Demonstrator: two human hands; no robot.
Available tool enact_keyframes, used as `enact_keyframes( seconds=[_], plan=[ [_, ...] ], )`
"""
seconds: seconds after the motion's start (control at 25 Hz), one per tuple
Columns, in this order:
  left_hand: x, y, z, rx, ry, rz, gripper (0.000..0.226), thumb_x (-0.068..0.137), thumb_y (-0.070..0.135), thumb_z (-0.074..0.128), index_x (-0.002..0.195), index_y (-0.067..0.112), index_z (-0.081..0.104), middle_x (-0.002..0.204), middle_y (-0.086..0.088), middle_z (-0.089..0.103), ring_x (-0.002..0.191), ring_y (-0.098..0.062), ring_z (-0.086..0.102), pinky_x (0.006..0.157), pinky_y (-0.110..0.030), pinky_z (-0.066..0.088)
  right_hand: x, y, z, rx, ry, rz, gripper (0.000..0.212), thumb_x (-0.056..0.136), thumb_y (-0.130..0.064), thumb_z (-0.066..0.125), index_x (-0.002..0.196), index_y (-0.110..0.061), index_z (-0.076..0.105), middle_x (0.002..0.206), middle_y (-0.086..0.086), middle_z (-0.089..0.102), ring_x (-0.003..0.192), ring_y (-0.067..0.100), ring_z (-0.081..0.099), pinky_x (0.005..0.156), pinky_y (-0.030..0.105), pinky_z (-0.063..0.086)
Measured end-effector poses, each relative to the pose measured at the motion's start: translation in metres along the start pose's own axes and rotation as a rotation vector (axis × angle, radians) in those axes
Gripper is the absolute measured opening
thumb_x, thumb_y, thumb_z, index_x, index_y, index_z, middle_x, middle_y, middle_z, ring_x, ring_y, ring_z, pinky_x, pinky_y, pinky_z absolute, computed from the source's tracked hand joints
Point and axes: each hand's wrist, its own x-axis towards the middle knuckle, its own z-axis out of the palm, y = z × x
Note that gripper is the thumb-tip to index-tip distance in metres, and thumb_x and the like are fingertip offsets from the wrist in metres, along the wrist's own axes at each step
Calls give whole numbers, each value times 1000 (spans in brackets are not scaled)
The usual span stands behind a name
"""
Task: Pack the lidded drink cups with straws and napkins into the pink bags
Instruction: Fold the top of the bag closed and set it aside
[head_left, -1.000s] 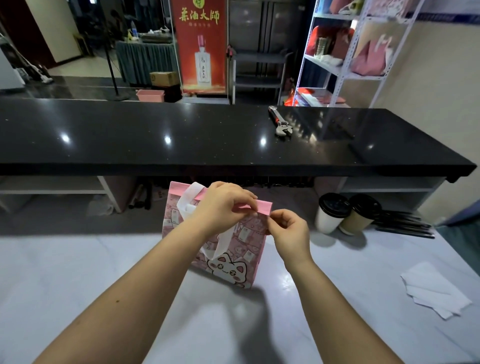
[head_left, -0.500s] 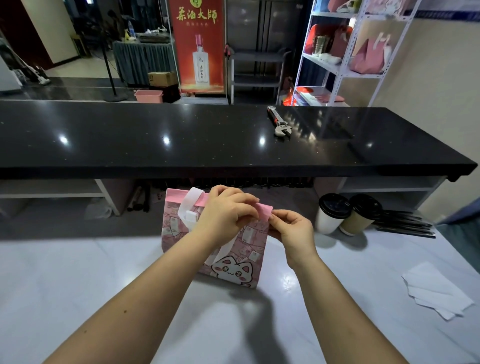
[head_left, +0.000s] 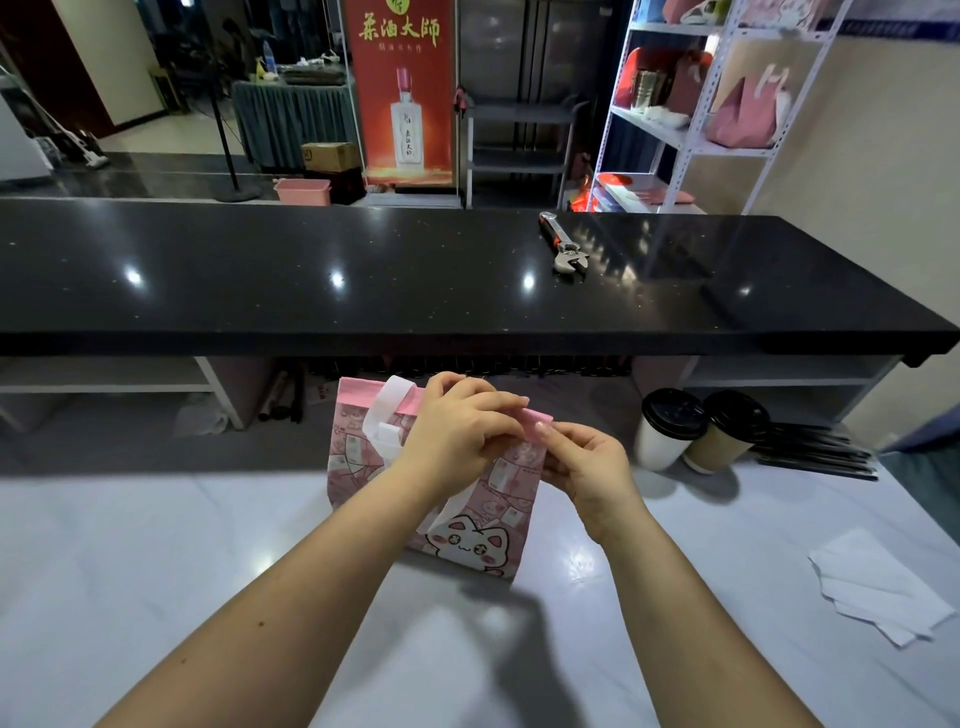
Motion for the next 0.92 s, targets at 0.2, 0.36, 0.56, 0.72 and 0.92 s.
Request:
enact_keyframes(
  seconds=[0.2, 0.36, 0.56, 0.72, 0.92],
  plan=[
    [-4, -19, -33, -119, 49, -157, 18, 78, 31, 75, 96, 32, 74, 111, 15, 69, 105, -10, 62, 97, -48, 39, 11, -9, 0, -150, 157, -105, 4, 86, -6, 68, 84, -3, 67, 74, 15, 68, 69, 25, 64, 69, 40, 58],
    [-32, -48, -57, -149, 203, -412, 25, 79, 14, 75, 101, 25, 73, 103, 15, 66, 103, -11, 60, 88, -44, 51, 18, -9, -5, -183, 225, -131, 7, 89, -5, 65, 83, -8, 67, 75, 10, 68, 69, 19, 62, 64, 34, 56],
    [-70, -43, -57, -415, 420, -966, 35, 76, 22, 80, 107, 23, 65, 98, 8, 64, 90, -7, 60, 79, -24, 52, 14, -4, -7, -141, 213, -137, 7, 92, -15, 62, 91, -12, 68, 84, 8, 71, 75, 17, 65, 68, 32, 58],
    [-76, -42, -48, -742, 460, -1218, 31, 70, 29, 84, 94, 16, 68, 90, -3, 72, 81, -16, 69, 67, -30, 57, 9, -4, 7, -74, 150, -101, 16, 80, -14, 75, 94, -9, 70, 84, 6, 74, 74, 16, 70, 63, 27, 56],
    [-63, -31, -48, -913, 459, -1241, 16, 75, 22, 80, 85, 14, 71, 79, -5, 73, 66, -14, 69, 52, -24, 53, 11, -4, 24, -20, 209, -24, 26, 70, -9, 82, 94, -9, 71, 85, 8, 75, 77, 21, 73, 66, 33, 58]
  ],
)
